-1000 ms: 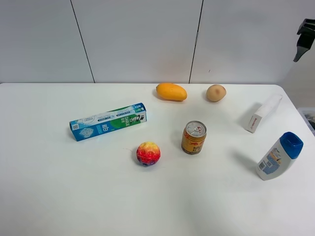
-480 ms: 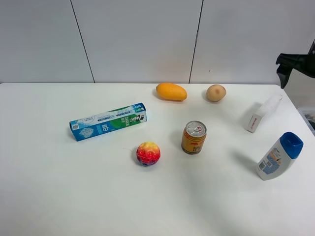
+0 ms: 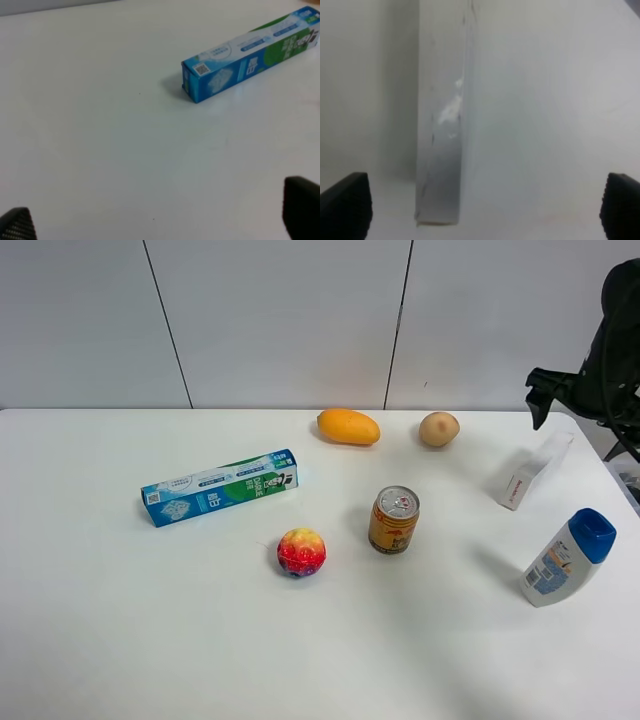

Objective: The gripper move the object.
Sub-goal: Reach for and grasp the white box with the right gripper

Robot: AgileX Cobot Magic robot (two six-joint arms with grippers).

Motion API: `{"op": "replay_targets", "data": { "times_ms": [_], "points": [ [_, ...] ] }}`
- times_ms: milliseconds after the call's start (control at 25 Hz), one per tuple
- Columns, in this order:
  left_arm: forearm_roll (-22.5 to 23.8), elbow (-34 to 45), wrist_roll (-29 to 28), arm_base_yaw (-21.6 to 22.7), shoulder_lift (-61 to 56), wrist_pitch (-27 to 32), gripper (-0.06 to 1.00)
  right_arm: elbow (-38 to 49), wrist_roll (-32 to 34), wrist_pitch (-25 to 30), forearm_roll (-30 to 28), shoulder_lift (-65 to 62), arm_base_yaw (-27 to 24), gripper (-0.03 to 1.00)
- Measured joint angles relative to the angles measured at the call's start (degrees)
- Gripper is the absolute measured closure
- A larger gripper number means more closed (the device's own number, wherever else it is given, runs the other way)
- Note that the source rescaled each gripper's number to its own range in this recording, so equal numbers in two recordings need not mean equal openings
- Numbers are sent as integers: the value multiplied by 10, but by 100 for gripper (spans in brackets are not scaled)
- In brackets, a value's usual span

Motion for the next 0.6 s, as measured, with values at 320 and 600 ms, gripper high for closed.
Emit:
{"op": "replay_targets", "data": {
  "times_ms": [320,600],
  "points": [
    [0,0,0,0,0,0,-6,0,10,-81,5,36,-8,9],
    [0,0,0,0,0,0,-6,0,13,-97,18,80,-8,9]
  ]
}}
